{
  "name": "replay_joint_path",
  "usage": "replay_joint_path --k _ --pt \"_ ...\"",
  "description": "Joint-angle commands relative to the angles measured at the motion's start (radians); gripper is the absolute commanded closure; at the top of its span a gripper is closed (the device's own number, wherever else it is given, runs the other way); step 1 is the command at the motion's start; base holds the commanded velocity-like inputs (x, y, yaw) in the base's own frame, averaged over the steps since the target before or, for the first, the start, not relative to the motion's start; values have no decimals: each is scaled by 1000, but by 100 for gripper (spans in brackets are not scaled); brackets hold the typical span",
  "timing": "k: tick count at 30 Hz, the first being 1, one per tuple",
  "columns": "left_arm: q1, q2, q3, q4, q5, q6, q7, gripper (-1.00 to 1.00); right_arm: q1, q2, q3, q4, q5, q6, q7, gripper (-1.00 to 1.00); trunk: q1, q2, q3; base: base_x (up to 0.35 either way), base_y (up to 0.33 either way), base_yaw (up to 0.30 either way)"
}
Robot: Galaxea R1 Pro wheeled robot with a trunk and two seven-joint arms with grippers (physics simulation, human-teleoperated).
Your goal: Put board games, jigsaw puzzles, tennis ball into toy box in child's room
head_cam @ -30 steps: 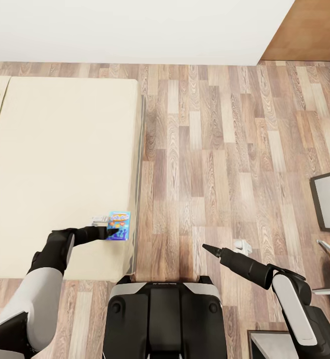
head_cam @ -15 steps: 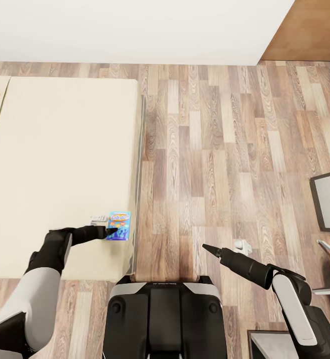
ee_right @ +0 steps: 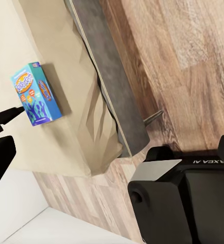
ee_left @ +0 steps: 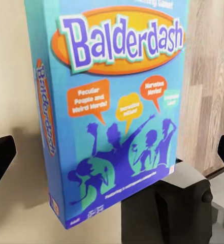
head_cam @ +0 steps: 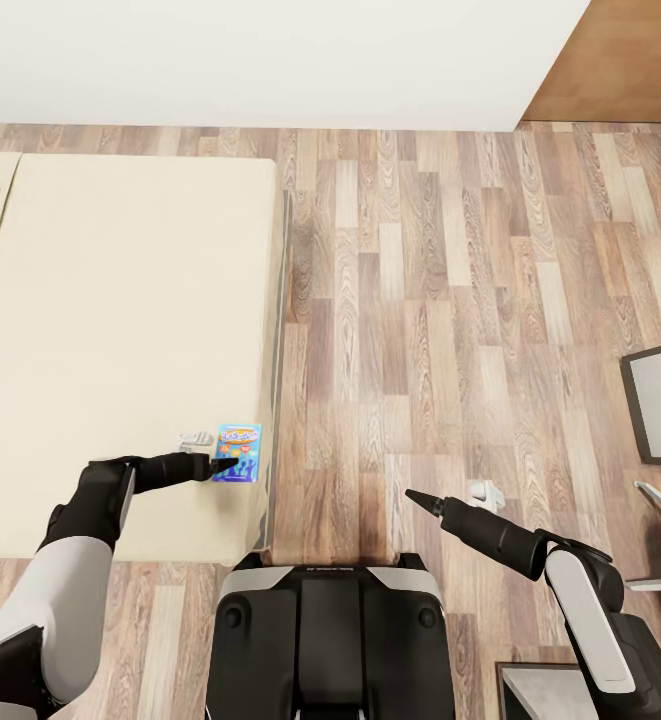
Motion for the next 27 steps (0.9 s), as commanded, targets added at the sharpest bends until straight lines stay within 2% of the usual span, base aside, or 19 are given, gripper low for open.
replay_joint_path --k 1,11,17,21,22,26,27 --pt "-1 -1 4 -1 -6 8 -10 -100 0 0 -1 0 7 5 8 -100 1 -2 -1 0 0 0" --pt "-1 1 4 -2 -6 8 -18 -100 0 0 -2 0 7 5 8 -100 1 -2 -1 0 0 0" --pt "-1 22 5 -3 -5 10 -47 -100 0 0 -2 0 7 5 8 -100 1 -2 -1 0 0 0" --pt "-1 61 6 -22 -5 27 -136 -100 0 0 -2 0 7 5 8 -100 1 -2 -1 0 0 0" --pt "-1 73 6 -34 -5 35 -174 -100 0 0 -2 0 7 5 9 -100 1 -2 -1 0 0 0" --pt "2 97 6 -55 -5 51 -263 -100 0 0 -2 0 7 5 9 -100 1 -2 -1 0 0 0" --pt "3 109 7 -62 -5 57 -313 -100 0 0 -2 0 7 5 9 -100 1 -2 -1 0 0 0"
